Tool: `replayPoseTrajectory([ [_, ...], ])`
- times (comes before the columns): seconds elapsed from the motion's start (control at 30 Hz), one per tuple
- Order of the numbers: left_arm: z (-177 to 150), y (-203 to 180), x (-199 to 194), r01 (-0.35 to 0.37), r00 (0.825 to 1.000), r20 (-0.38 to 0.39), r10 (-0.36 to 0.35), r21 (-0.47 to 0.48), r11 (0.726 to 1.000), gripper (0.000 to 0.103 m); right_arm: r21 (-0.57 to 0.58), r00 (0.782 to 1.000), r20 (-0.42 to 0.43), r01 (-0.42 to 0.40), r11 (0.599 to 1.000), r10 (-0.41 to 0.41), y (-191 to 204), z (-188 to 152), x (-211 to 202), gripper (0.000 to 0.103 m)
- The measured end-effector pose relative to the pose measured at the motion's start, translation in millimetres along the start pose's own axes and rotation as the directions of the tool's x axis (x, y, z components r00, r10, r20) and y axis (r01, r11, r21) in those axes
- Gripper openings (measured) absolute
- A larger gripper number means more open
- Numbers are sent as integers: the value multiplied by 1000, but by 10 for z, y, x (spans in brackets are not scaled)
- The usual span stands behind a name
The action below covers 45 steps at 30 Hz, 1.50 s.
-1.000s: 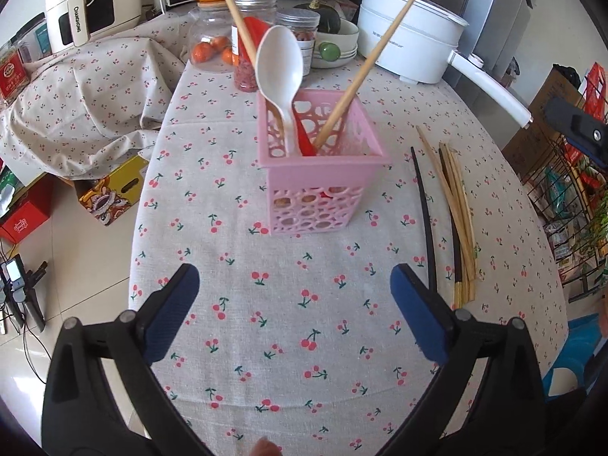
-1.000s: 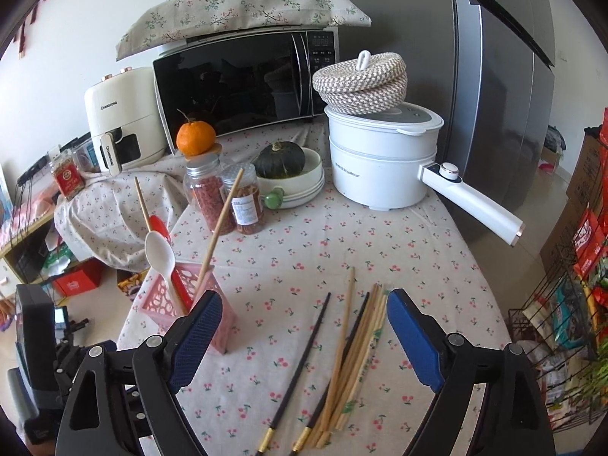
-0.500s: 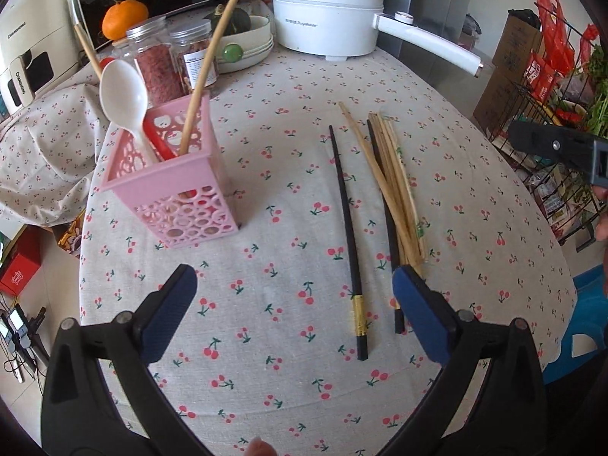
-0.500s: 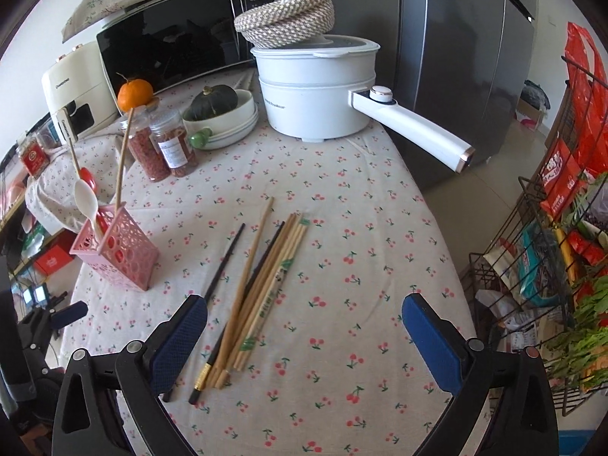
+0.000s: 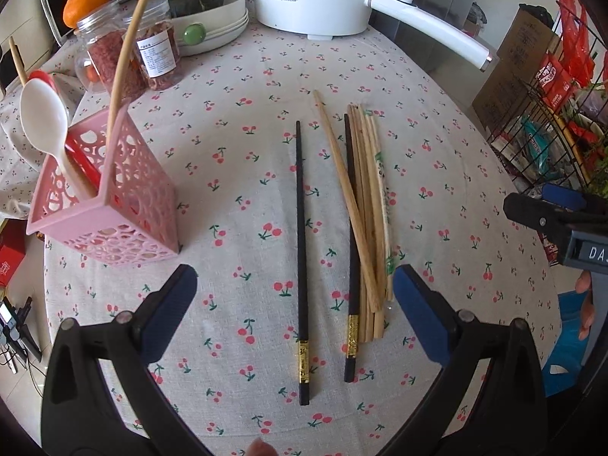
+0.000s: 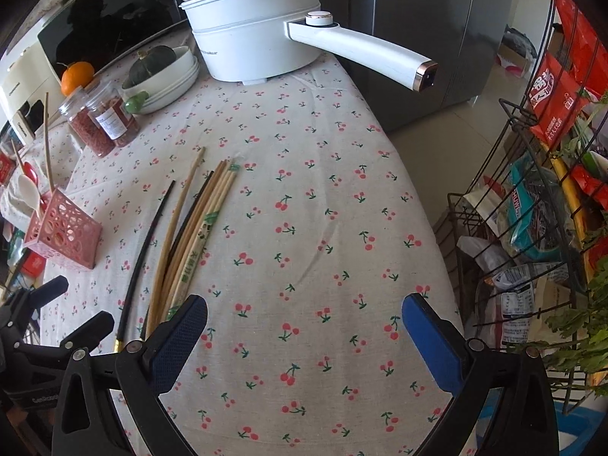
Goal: Organize utensils
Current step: 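Grasp a black chopstick with the left gripper, then lift the black chopstick with the left gripper while the right gripper grasps a wooden chopstick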
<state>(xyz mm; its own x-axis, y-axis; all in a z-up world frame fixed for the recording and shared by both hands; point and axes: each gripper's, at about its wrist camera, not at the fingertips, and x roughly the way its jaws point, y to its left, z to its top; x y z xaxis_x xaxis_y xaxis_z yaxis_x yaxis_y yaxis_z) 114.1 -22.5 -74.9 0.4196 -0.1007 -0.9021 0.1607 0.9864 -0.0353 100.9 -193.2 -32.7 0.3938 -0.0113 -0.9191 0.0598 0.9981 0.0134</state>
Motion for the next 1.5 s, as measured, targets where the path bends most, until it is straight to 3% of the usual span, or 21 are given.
replayPoseTrajectory([
  [0.17,124,-2,100,-24,999,-23,23,-45,999,102,11,1000,-18,-6,1000,7,-87,49,114,103],
  [0.3,254,7,213,9,999,-41,-13,-103,995,101,14,999,-31,-10,1000,11,-106,85,203,103],
  [0.4,349,-3,320,48,997,-48,-56,-149,988,80,17,999,-38,-21,1000,22,-122,113,256,103],
  [0.47,396,-20,412,61,995,-64,-73,-171,983,54,20,999,-39,-28,999,29,-133,128,268,103],
  [0.53,446,-37,504,55,995,-77,-70,-188,981,40,22,999,-36,-35,999,36,-144,140,269,103],
  [0.67,499,-50,634,7,994,-101,-27,-191,982,29,13,999,-35,-39,999,39,-153,142,270,103],
  [0.87,561,-190,708,-63,982,-185,50,-66,996,28,11,998,-41,-43,999,44,-173,126,280,103],
  [1.0,606,-173,729,-60,972,-230,39,-88,994,25,18,998,-38,-50,999,50,-176,133,266,103],
  [1.07,616,-112,731,-67,973,-229,38,-119,991,7,22,998,-38,-58,998,59,-165,133,256,103],
  [1.27,499,134,673,-31,979,-201,-5,-173,984,7,30,996,-40,-78,997,79,-135,114,222,103],
  [1.5,349,161,422,19,990,-137,-38,-134,991,7,46,995,-42,-86,995,88,-119,112,219,103],
])
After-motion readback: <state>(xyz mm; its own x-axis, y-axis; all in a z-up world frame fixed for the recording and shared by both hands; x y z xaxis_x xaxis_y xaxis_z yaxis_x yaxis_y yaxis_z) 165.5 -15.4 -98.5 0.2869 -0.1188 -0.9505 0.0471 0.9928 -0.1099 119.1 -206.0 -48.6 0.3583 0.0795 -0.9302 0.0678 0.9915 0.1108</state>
